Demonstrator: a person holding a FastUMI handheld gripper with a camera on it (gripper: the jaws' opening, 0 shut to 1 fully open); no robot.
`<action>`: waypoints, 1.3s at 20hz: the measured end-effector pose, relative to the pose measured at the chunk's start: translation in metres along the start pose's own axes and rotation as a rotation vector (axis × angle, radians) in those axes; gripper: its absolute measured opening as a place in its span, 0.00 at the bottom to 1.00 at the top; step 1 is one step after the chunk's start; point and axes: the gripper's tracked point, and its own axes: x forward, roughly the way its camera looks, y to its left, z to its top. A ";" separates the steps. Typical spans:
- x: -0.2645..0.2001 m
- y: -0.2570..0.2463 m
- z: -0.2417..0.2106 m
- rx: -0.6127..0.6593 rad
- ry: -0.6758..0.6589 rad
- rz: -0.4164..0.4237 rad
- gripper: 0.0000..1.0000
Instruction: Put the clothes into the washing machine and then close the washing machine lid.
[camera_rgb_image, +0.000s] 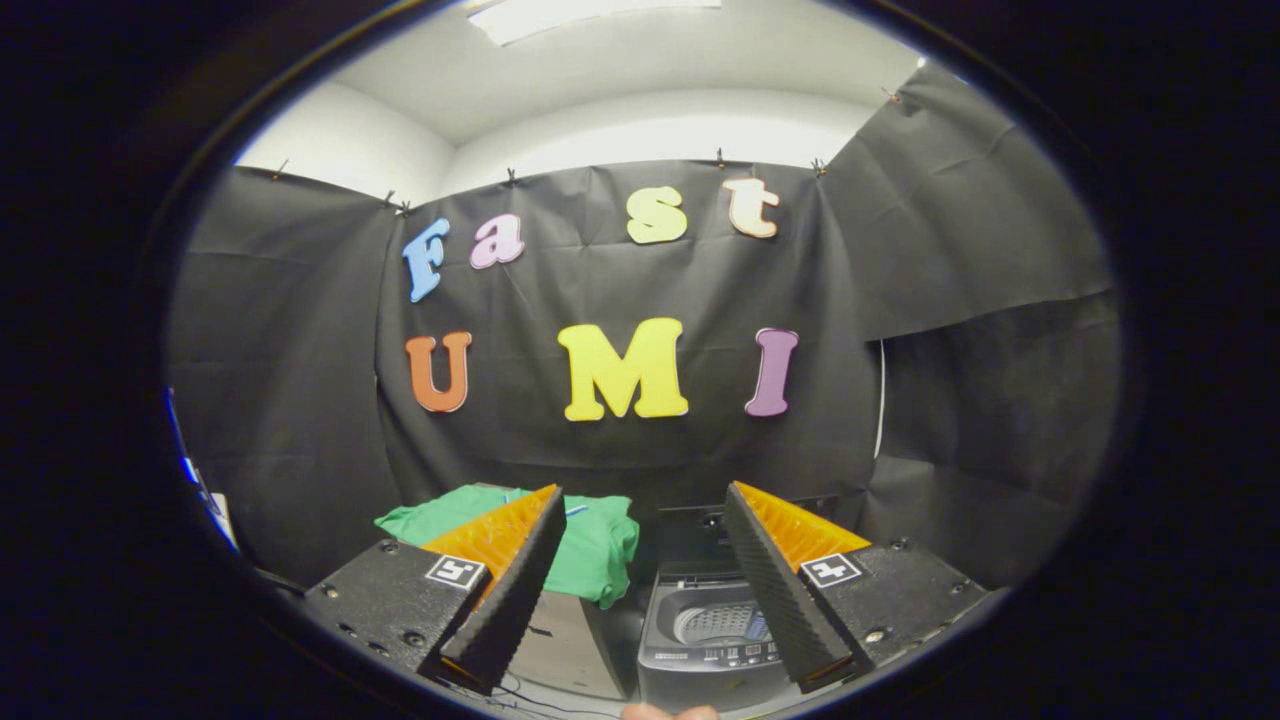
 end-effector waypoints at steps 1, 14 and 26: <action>0.001 0.004 0.003 0.009 -0.002 0.003 0.99; 0.101 0.125 -0.015 0.054 0.336 0.033 1.00; 0.224 0.217 -0.113 0.122 0.953 0.080 0.99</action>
